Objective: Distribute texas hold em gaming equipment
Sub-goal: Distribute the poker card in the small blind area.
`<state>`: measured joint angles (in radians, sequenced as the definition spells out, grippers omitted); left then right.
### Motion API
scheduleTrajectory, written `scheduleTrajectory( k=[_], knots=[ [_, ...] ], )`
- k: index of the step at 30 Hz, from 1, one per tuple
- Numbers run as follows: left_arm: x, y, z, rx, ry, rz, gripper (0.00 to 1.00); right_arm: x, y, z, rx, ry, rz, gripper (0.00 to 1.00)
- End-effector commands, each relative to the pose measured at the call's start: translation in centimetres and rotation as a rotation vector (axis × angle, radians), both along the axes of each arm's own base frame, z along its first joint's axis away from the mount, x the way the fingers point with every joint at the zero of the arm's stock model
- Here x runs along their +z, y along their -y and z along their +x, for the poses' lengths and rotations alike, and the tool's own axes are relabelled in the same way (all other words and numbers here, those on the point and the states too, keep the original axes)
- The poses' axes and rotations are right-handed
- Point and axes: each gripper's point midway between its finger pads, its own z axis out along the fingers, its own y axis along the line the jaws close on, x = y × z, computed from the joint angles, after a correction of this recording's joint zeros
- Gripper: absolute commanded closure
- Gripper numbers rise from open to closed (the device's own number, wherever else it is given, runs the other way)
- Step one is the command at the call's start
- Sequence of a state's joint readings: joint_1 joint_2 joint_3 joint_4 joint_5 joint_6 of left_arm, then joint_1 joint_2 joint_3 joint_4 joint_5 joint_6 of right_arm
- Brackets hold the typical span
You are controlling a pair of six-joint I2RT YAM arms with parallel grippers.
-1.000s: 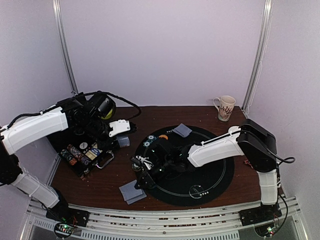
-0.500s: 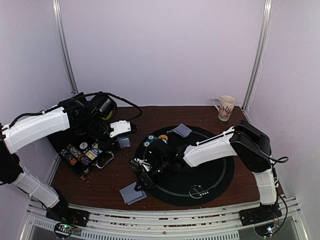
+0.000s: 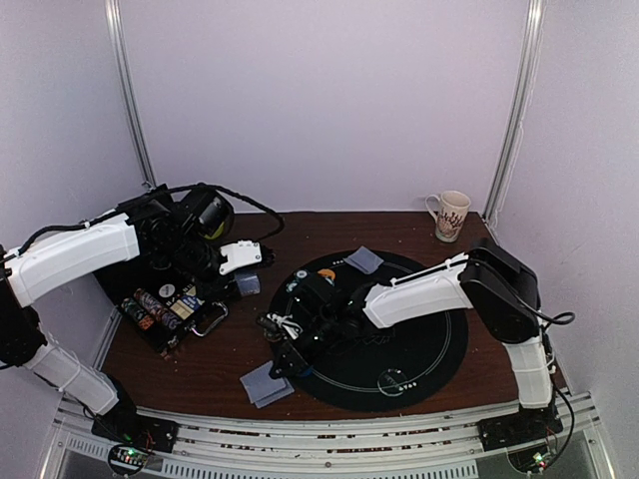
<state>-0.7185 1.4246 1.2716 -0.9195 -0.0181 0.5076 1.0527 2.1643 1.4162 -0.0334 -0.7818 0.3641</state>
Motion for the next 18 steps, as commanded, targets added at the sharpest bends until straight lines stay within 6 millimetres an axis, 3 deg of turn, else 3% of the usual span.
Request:
scheduleTrajectory(
  k=[1, 5, 10, 18],
  knots=[
    [0.5, 0.0, 0.3, -0.002, 0.012, -0.023, 0.53, -0.8, 0.3, 0.8, -0.002, 0.01, -0.036, 1.0],
    [0.5, 0.0, 0.2, -0.004, 0.013, -0.023, 0.53, -0.8, 0.4, 1.0, -0.006, 0.023, -0.044, 0.98],
    [0.3, -0.1, 0.0, -0.005, 0.007, -0.022, 0.53, -1.3, 0.9, 1.5, -0.025, 0.057, -0.084, 0.84],
    [0.4, -0.1, -0.1, -0.005, 0.009, -0.024, 0.53, -0.1, 1.3, 3.4, -0.103, 0.151, -0.122, 0.73]
  ],
)
